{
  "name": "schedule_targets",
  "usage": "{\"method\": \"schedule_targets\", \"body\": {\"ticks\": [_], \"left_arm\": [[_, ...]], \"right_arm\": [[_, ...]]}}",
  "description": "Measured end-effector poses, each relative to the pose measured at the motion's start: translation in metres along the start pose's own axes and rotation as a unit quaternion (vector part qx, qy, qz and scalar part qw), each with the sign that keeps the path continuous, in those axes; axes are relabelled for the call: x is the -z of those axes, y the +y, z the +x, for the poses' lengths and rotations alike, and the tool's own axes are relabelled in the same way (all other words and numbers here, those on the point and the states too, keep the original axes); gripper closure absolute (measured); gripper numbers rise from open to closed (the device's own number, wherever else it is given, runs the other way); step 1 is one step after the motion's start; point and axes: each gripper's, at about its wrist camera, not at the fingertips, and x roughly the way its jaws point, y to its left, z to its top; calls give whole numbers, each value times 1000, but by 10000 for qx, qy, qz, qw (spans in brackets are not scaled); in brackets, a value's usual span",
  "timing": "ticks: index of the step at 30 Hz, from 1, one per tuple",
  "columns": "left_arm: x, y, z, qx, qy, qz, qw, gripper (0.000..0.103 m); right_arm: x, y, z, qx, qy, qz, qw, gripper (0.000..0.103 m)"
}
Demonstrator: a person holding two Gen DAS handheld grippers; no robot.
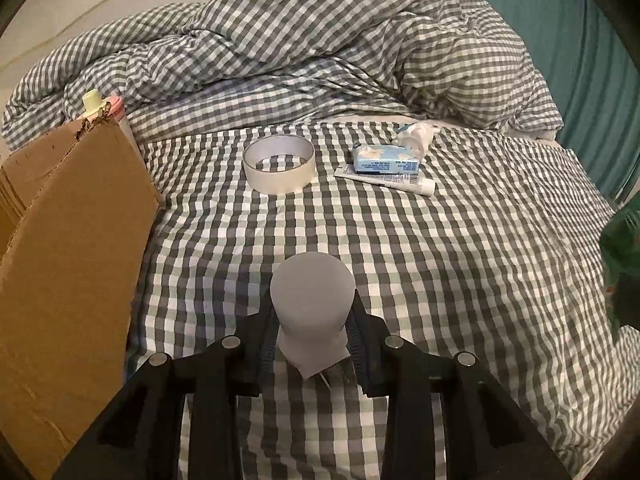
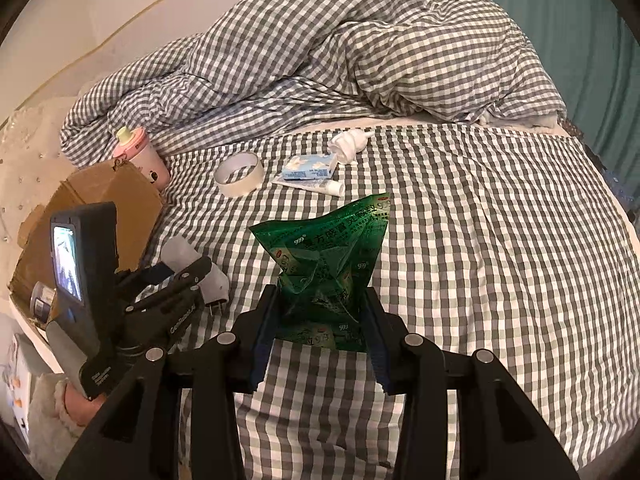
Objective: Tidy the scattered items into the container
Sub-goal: 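Lift the bottle and packet off the bed with both grippers, then carry both items into the box and open both grippers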
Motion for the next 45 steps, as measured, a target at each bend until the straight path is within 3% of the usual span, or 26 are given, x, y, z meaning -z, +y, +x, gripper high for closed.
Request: {"method": "schedule_targets", "body": {"ticks": [11, 18, 30, 34, 36, 37, 38, 39, 40, 45], "left_arm": [[-27, 21, -91, 151, -818, -189, 9964, 71], [-48, 76, -156, -44, -1221, -520, 9912, 71], [-23, 216, -172, -870, -948, -1283, 9834, 71], [-10, 249, -157, -865, -654, -1538, 9821, 71], [-8, 253, -149, -879, -503, -1562, 9825, 65], [-6, 256, -146, -906, -444, -1576, 9823, 45], [-4, 258, -145, -976, -459, -1607, 9811, 16], [-1, 259, -145, -1104, -494, -1648, 9789, 7], [2, 260, -147, -1183, -582, -1667, 9772, 1], [5, 261, -148, -1084, -591, -1720, 9773, 1]], "right_arm": [[-9, 35, -29, -83, -192, -276, 9994, 62], [-24, 104, -56, -390, -448, -757, 9954, 63], [-19, 264, -18, -1276, 22, -1718, 9768, 63], [-15, 309, 0, -1416, 229, -2079, 9676, 63], [-11, 322, 14, -1308, 325, -2173, 9667, 57], [-9, 324, 19, -1242, 379, -2224, 9663, 49], [-7, 325, 23, -1193, 458, -2274, 9654, 28], [-5, 324, 25, -1135, 471, -2289, 9657, 18], [-4, 322, 24, -1071, 419, -2273, 9670, 18], [-7, 294, 20, -916, 302, -1971, 9756, 18]]}}
